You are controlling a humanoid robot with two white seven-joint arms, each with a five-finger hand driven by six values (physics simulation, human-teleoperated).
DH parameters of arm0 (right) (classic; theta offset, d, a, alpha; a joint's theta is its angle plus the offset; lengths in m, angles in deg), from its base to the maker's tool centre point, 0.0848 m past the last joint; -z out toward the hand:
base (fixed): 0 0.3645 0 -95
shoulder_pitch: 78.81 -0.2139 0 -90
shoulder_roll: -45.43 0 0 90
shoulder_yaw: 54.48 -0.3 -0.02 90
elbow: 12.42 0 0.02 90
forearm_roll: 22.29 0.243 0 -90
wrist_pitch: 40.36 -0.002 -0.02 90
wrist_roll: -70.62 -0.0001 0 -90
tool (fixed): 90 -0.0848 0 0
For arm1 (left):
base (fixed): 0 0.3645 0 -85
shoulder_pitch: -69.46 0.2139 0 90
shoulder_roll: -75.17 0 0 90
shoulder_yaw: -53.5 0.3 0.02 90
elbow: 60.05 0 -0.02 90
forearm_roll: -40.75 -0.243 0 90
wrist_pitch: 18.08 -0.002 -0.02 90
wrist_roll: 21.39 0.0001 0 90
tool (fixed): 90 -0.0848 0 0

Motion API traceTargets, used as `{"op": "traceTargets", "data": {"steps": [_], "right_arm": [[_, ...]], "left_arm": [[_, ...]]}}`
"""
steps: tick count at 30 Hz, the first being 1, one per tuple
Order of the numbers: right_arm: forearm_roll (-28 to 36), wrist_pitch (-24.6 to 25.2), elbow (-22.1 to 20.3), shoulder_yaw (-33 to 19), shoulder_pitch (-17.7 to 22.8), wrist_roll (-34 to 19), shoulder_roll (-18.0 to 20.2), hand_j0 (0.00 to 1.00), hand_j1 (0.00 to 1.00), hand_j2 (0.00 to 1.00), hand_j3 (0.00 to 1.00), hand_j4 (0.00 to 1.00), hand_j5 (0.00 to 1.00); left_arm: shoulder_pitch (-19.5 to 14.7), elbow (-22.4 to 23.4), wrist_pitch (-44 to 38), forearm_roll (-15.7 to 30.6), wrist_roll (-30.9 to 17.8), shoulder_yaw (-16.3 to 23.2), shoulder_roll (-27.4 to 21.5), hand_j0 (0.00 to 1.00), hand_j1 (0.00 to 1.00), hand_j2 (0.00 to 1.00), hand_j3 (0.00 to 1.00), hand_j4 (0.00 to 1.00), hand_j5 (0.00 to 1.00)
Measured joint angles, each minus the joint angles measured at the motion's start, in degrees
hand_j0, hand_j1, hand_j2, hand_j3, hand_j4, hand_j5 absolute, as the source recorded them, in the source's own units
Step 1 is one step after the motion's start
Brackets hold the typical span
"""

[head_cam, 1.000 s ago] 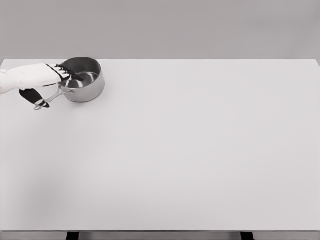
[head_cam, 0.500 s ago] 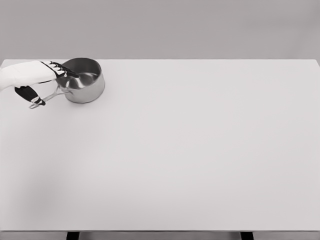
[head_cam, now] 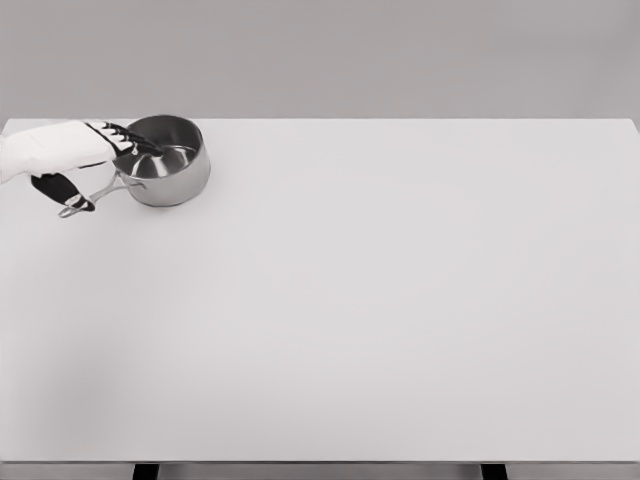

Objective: Rotate pot handle

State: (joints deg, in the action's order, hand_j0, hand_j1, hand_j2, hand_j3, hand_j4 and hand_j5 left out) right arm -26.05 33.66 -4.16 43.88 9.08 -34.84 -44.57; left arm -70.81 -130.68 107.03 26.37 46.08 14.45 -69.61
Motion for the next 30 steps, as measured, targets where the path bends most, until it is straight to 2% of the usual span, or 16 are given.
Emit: {"op": "traceTargets", "data": {"steps": [4, 10, 30], "right_arm": [[0.0, 0.0, 0.0, 0.0, 0.0, 0.0, 0.0, 1.0, 1.0, 1.0, 1.0, 1.0, 1.0], [-0.01, 0.0, 0.0, 0.0, 0.0, 0.01, 0.0, 1.0, 1.0, 1.0, 1.0, 1.0, 1.0], [0.0, 0.0, 0.0, 0.0, 0.0, 0.0, 0.0, 1.0, 1.0, 1.0, 1.0, 1.0, 1.0]], "left_arm": [[1.14, -1.45, 0.0, 0.09, 0.0, -0.02, -0.17, 1.0, 1.0, 1.0, 1.0, 1.0, 1.0], [1.23, 0.74, 0.0, -0.21, 0.0, 0.01, 0.56, 1.0, 1.0, 1.0, 1.0, 1.0, 1.0], [1.58, 2.88, -0.01, -0.53, 0.0, -0.4, 1.3, 1.0, 1.0, 1.0, 1.0, 1.0, 1.0]]}}
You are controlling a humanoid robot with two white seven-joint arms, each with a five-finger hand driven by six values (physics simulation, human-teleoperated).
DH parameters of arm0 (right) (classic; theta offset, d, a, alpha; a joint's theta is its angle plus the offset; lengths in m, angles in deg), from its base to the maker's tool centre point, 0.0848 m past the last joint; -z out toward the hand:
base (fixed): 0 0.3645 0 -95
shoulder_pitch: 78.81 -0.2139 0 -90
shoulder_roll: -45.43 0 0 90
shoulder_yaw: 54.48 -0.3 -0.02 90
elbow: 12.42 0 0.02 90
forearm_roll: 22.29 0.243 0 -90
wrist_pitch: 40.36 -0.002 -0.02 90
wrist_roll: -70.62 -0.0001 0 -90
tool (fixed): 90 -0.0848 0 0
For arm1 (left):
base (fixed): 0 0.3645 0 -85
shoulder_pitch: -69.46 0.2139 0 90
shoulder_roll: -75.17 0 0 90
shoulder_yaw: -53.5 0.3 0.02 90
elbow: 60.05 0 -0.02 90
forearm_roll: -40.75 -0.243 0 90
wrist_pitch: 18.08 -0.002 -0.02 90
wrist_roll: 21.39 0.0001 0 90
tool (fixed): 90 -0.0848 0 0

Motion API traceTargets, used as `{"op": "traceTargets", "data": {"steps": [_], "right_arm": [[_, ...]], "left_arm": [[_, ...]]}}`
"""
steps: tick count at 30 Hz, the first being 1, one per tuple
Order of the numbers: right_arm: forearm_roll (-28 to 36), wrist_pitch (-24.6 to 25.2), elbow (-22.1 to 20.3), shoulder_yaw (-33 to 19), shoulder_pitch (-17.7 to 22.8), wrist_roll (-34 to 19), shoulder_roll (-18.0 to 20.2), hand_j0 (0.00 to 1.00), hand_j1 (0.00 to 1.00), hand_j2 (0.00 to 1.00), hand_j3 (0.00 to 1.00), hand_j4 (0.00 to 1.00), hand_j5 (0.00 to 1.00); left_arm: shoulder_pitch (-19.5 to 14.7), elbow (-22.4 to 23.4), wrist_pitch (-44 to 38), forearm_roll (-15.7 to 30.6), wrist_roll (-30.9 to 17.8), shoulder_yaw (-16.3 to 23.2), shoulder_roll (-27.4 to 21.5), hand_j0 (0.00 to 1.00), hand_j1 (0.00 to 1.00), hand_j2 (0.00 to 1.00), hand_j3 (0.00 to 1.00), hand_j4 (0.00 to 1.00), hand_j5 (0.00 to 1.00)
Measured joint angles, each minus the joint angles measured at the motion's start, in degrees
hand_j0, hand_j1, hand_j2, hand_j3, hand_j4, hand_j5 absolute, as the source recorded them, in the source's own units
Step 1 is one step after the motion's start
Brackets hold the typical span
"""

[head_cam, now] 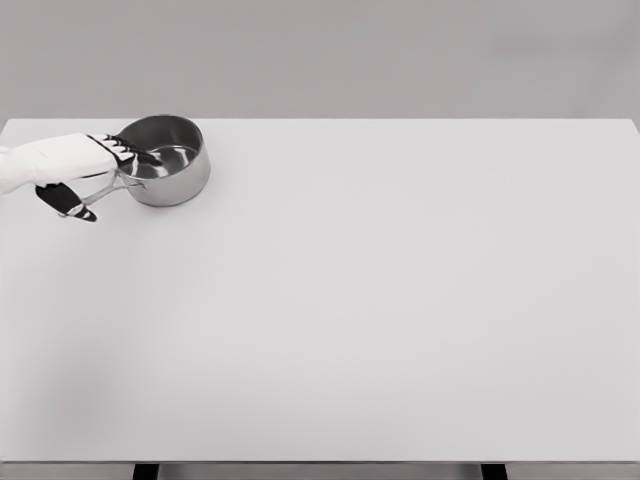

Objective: Rotate pot handle

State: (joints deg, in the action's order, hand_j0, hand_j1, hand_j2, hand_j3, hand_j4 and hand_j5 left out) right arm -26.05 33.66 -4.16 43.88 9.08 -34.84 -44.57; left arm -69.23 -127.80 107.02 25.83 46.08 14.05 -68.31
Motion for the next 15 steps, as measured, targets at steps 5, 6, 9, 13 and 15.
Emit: {"op": "traceTargets", "data": {"steps": [5, 6, 9, 13, 15], "right_arm": [[0.0, 0.0, 0.0, 0.0, 0.0, 0.0, 0.0, 1.0, 1.0, 1.0, 1.0, 1.0, 1.0], [0.0, 0.0, 0.0, 0.0, 0.0, 0.0, 0.0, 1.0, 1.0, 1.0, 1.0, 1.0, 1.0], [0.0, 0.0, 0.0, 0.0, 0.0, 0.0, 0.0, 1.0, 1.0, 1.0, 1.0, 1.0, 1.0], [0.0, 0.0, 0.0, 0.0, 0.0, 0.01, 0.0, 1.0, 1.0, 1.0, 1.0, 1.0, 1.0], [0.0, 0.0, 0.0, 0.0, 0.0, 0.0, 0.0, 1.0, 1.0, 1.0, 1.0, 1.0, 1.0]], "left_arm": [[0.0, 0.67, 0.0, 0.0, 0.0, -0.41, 0.0, 1.0, 1.0, 1.0, 1.0, 1.0, 1.0], [0.0, 0.8, 0.0, -0.01, 0.0, -0.46, 0.0, 1.0, 1.0, 1.0, 1.0, 1.0, 1.0], [0.09, 1.06, 0.0, -0.02, 0.0, -0.71, 0.0, 1.0, 1.0, 1.0, 1.0, 1.0, 1.0], [1.32, 1.18, 0.01, -0.07, 0.0, -1.98, 0.01, 1.0, 1.0, 1.0, 1.0, 1.0, 1.0], [1.32, 1.2, 0.0, -0.08, 0.0, -2.48, 0.0, 1.0, 1.0, 1.0, 1.0, 1.0, 1.0]]}}
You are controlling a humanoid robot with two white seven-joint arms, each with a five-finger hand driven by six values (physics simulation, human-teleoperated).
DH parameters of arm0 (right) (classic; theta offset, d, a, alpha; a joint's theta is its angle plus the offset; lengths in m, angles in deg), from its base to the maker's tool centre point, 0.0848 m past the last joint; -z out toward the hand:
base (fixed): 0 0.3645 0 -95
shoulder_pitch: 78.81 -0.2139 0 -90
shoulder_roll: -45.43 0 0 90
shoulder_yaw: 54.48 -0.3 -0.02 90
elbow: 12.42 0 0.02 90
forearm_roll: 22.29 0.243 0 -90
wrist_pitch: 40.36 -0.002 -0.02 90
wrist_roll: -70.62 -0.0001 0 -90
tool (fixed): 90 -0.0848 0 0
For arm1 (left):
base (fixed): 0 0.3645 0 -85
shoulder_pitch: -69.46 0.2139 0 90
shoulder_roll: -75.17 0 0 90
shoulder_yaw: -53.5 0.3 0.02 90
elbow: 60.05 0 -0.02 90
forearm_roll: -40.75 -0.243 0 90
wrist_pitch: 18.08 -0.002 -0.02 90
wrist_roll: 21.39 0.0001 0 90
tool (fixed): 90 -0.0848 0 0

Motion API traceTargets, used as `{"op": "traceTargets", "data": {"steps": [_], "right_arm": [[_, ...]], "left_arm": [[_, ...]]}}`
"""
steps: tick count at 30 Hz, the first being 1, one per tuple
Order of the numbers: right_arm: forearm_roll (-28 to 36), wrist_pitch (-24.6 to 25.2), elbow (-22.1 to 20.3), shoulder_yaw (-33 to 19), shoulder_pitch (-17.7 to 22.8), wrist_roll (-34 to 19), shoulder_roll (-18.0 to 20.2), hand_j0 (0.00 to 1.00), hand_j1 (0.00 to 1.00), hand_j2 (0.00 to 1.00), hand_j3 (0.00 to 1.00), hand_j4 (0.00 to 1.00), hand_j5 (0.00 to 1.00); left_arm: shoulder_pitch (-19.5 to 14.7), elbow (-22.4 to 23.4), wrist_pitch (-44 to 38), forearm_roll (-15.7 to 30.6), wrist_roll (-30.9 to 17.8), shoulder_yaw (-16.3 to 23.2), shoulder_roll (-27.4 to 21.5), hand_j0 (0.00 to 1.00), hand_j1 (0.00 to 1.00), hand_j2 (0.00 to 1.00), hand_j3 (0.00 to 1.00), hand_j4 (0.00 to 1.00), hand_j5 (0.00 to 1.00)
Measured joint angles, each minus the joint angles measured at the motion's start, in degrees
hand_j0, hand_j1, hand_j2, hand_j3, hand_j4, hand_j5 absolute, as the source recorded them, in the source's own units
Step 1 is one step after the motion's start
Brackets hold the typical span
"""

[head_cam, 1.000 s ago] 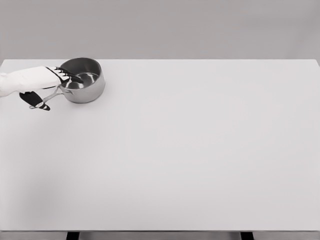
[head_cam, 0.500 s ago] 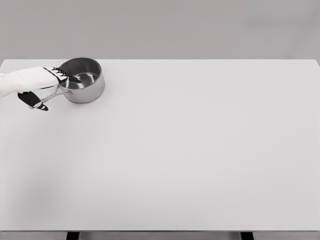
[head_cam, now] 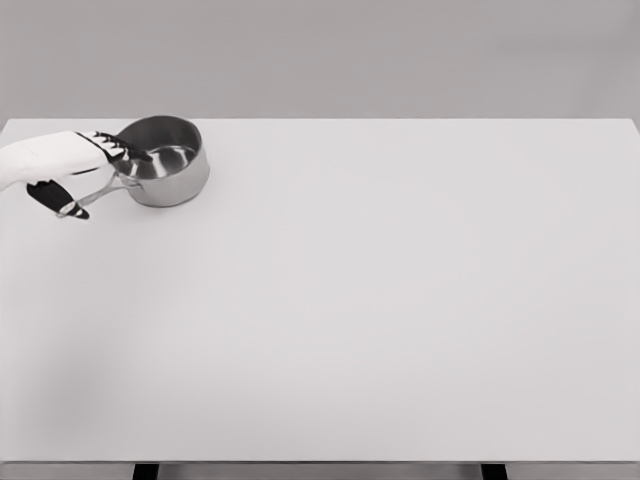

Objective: Rotate pot handle

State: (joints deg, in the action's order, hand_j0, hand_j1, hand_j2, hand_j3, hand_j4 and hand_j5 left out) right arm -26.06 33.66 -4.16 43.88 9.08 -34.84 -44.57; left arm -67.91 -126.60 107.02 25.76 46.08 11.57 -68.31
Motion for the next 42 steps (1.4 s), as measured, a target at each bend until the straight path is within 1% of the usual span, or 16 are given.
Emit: {"op": "traceTargets", "data": {"steps": [6, 24, 35, 42], "right_arm": [[0.0, 0.0, 0.0, 0.0, 0.0, 0.0, 0.0, 1.0, 1.0, 1.0, 1.0, 1.0, 1.0], [0.01, 0.0, 0.0, 0.0, 0.0, 0.0, 0.0, 1.0, 1.0, 1.0, 1.0, 1.0, 1.0], [0.0, 0.0, 0.0, 0.0, 0.0, 0.01, 0.0, 1.0, 1.0, 1.0, 1.0, 1.0, 1.0], [0.01, 0.0, 0.0, 0.0, 0.0, 0.01, 0.0, 1.0, 1.0, 1.0, 1.0, 1.0, 1.0]], "left_arm": [[0.0, 0.12, 0.0, -0.01, 0.0, -0.58, 0.0, 1.0, 1.0, 1.0, 1.0, 1.0, 1.0], [0.0, 2.84, 0.0, -0.02, 0.0, -2.25, 0.83, 1.0, 1.0, 1.0, 1.0, 1.0, 1.0], [0.0, 4.77, 0.0, -0.05, 0.0, -2.53, 1.7, 1.0, 1.0, 1.0, 1.0, 1.0, 1.0], [0.0, 5.3, 0.0, -0.11, 0.0, -3.21, 1.93, 1.0, 1.0, 1.0, 1.0, 1.0, 1.0]]}}
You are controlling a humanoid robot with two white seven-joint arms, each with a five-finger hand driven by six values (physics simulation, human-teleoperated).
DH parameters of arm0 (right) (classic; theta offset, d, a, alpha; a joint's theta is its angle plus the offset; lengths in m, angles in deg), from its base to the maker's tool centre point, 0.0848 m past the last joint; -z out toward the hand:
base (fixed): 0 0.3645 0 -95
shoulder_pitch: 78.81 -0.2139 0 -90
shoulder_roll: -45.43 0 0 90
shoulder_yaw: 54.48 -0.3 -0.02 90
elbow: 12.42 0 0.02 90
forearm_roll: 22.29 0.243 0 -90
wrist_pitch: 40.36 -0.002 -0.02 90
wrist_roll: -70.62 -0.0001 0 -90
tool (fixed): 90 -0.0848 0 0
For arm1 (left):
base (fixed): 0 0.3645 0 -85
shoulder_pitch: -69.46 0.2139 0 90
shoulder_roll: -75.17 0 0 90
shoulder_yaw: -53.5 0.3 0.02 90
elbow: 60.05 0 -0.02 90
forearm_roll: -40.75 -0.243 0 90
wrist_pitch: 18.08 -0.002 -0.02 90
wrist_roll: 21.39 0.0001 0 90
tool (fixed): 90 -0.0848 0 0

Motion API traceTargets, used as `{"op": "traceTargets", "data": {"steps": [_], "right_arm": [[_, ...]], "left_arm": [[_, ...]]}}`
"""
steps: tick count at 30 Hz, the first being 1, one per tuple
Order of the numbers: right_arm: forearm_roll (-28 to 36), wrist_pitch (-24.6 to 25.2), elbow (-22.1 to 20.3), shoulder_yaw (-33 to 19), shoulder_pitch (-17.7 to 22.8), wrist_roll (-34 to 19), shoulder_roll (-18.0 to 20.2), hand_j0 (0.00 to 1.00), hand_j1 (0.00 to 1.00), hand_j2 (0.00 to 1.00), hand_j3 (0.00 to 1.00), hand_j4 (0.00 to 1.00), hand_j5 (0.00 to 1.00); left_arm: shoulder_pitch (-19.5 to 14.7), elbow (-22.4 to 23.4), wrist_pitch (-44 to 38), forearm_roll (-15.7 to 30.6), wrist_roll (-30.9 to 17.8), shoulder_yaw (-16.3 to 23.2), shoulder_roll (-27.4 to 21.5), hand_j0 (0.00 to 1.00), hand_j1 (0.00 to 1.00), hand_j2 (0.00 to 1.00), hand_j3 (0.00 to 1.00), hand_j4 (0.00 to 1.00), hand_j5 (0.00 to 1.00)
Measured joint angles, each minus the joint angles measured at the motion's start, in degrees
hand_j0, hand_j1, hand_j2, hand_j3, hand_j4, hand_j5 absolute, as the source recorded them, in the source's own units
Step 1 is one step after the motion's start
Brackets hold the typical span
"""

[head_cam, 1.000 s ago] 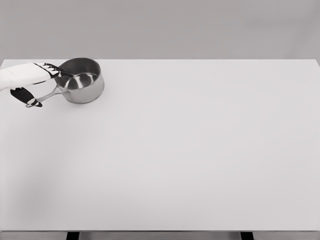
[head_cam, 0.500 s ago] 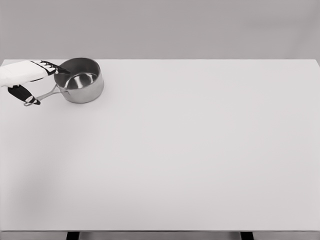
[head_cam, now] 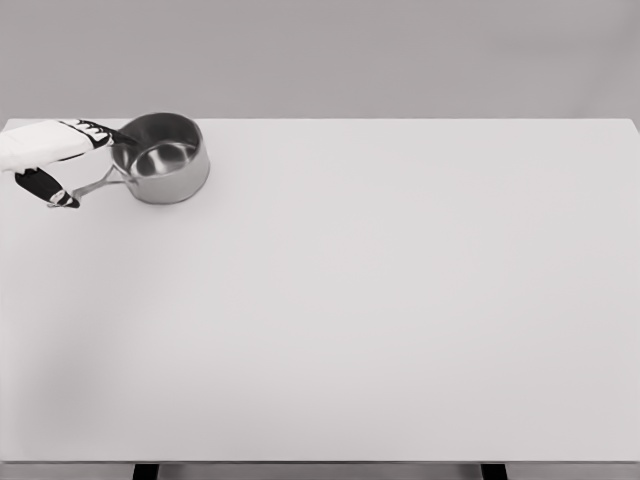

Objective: Rotate pot handle

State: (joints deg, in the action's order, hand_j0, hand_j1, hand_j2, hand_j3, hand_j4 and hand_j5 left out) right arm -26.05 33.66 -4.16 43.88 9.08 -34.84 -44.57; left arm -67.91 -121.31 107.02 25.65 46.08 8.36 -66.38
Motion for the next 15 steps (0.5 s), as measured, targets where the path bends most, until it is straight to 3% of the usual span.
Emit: {"op": "traceTargets", "data": {"steps": [15], "right_arm": [[0.0, 0.0, 0.0, 0.0, 0.0, -0.01, 0.0, 1.0, 1.0, 1.0, 1.0, 1.0, 1.0]], "left_arm": [[0.35, 2.5, 0.0, 0.07, 0.0, -0.77, 0.33, 1.0, 1.0, 1.0, 1.0, 1.0, 1.0]]}}
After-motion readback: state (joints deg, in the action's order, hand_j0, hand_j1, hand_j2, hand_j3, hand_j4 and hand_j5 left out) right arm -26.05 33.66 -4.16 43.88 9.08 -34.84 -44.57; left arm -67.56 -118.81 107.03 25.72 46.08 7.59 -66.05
